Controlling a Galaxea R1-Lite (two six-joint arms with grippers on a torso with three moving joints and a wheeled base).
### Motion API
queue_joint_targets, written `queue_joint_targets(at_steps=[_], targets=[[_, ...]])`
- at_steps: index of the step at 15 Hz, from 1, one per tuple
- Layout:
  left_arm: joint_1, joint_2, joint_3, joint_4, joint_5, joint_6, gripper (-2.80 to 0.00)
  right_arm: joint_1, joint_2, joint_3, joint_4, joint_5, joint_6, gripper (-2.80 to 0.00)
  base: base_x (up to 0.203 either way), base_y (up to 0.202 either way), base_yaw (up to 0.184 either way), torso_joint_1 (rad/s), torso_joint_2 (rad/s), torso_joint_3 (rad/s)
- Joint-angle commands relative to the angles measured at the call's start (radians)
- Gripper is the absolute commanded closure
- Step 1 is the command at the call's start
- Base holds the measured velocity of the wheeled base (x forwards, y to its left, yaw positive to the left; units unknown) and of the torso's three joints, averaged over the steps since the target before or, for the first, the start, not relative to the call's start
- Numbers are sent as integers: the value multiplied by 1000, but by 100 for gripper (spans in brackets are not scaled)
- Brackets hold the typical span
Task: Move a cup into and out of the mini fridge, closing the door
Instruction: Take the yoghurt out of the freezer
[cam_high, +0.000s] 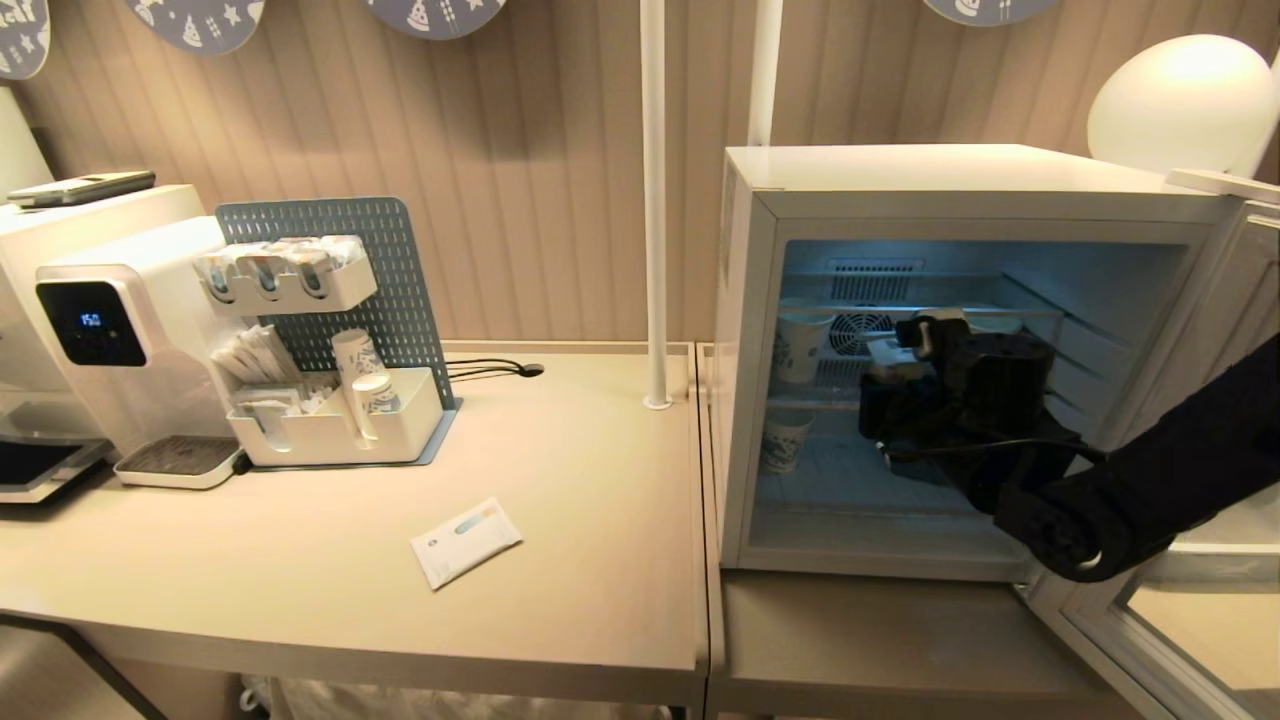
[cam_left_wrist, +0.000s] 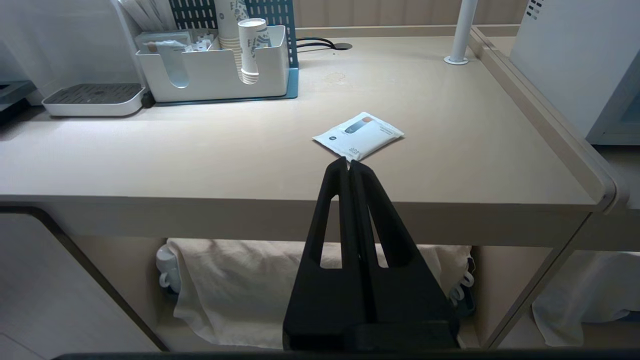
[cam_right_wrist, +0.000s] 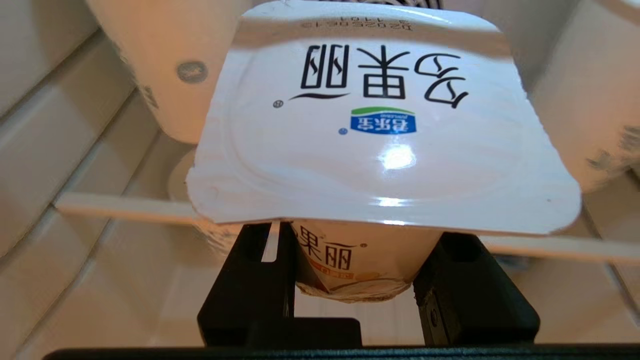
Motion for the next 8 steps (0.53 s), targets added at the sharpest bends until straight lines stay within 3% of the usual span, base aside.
queue_joint_targets(at_steps=[1, 5, 8], targets=[[0, 2, 0, 0, 0, 1, 0, 1, -55, 42, -7, -2, 2, 0, 0, 0, 0, 0, 0, 0], [0, 2, 0, 0, 0, 1, 0, 14, -209, 185, -8, -31, 5, 0, 0, 0, 0, 0, 0, 0], [0, 2, 0, 0, 0, 1, 0, 36, -334, 302, -7, -217, 6, 0, 0, 0, 0, 0, 0, 0]])
